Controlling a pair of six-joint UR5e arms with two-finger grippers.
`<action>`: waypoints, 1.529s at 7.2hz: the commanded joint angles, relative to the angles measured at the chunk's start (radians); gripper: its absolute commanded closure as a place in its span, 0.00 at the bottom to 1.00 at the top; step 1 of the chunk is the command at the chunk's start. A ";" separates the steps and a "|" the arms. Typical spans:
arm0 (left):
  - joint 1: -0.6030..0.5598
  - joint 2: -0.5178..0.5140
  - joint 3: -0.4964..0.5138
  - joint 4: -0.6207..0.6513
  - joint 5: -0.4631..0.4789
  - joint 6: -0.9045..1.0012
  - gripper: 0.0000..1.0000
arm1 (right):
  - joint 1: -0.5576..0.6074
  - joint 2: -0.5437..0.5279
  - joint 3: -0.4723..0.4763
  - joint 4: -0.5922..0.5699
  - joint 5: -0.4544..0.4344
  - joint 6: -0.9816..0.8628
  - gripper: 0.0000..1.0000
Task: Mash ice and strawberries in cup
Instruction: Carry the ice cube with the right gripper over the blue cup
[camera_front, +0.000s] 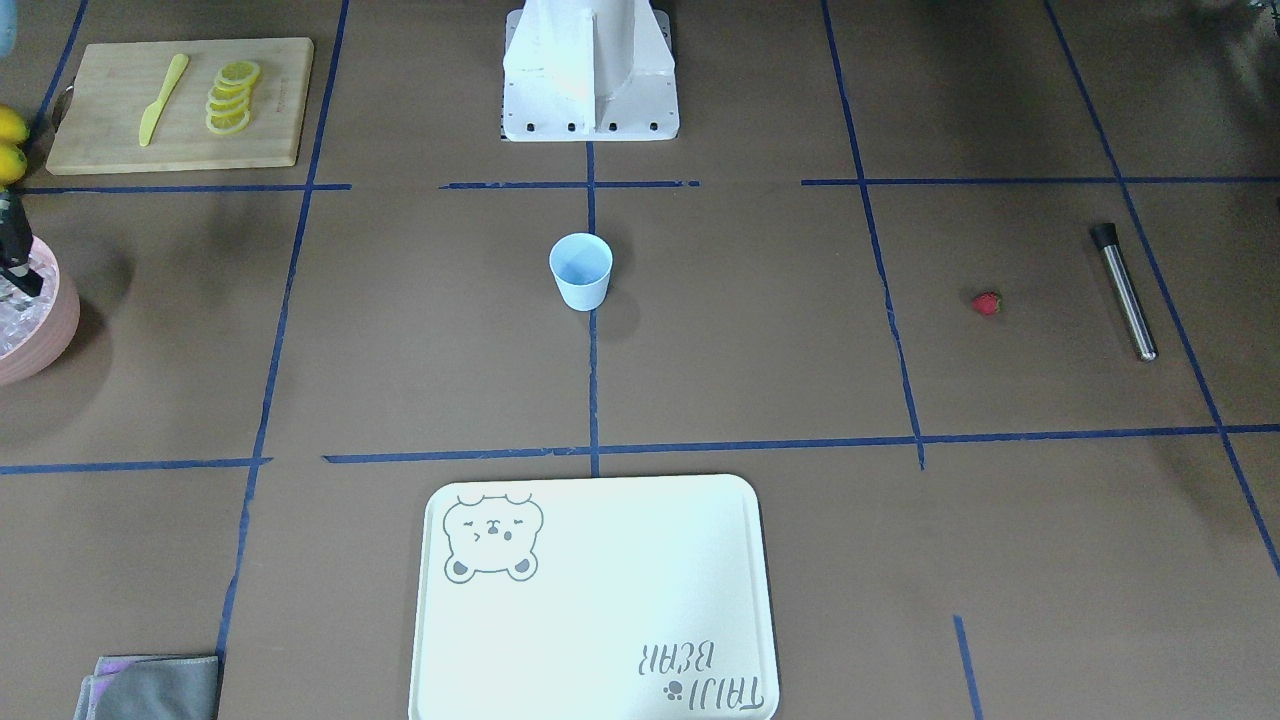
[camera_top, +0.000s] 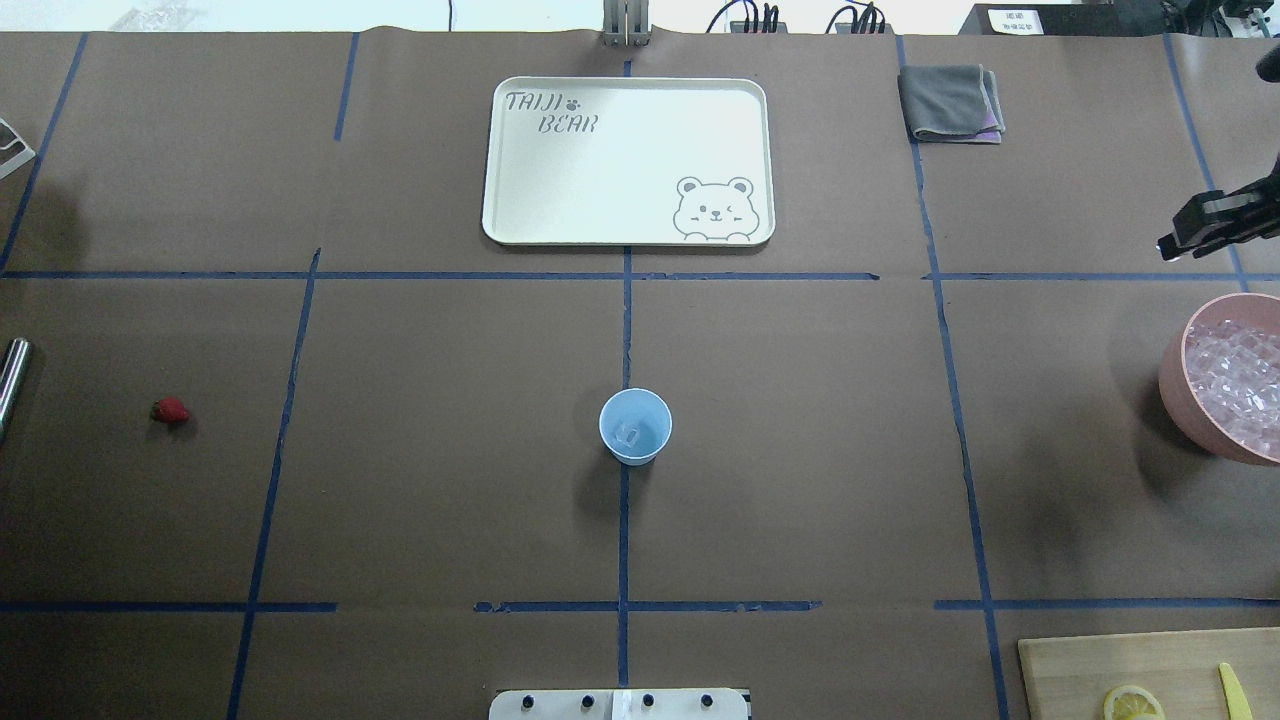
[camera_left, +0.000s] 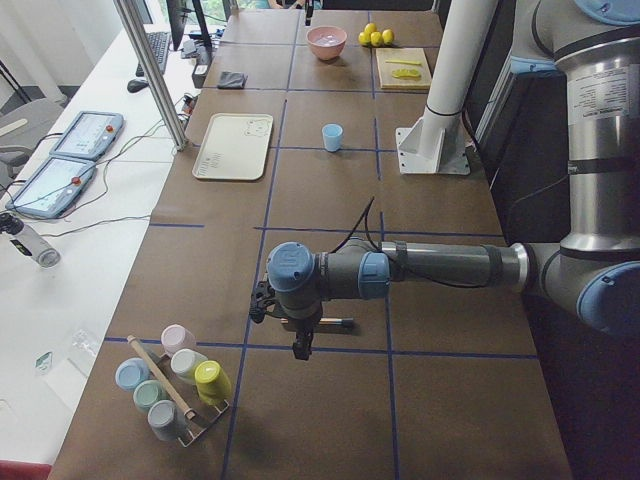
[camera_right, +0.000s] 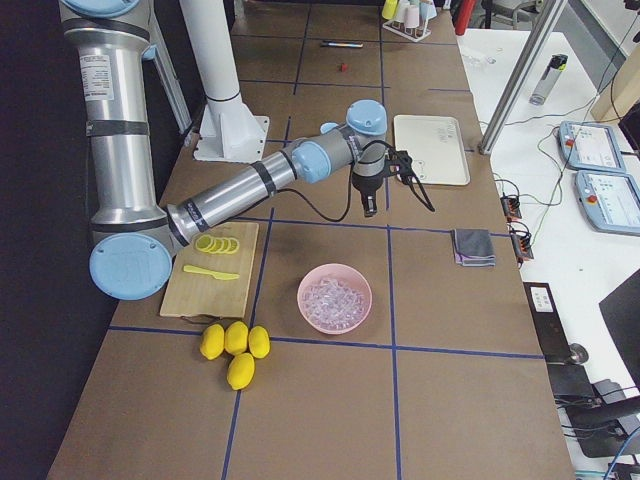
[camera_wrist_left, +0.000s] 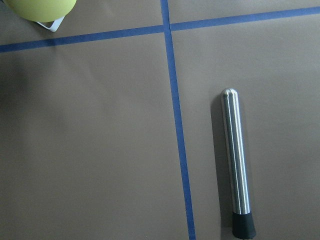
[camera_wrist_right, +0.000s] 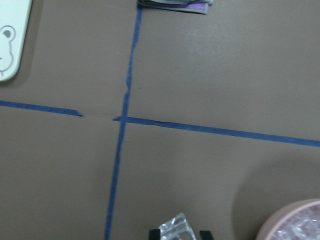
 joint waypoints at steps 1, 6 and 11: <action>0.000 0.000 0.001 0.000 0.000 0.000 0.00 | -0.191 0.120 0.028 -0.003 -0.108 0.292 0.84; 0.000 0.000 0.004 0.002 0.002 -0.002 0.00 | -0.589 0.572 -0.084 -0.250 -0.403 0.719 0.84; 0.000 0.000 0.013 0.002 0.002 -0.002 0.00 | -0.744 0.679 -0.224 -0.234 -0.532 0.820 0.81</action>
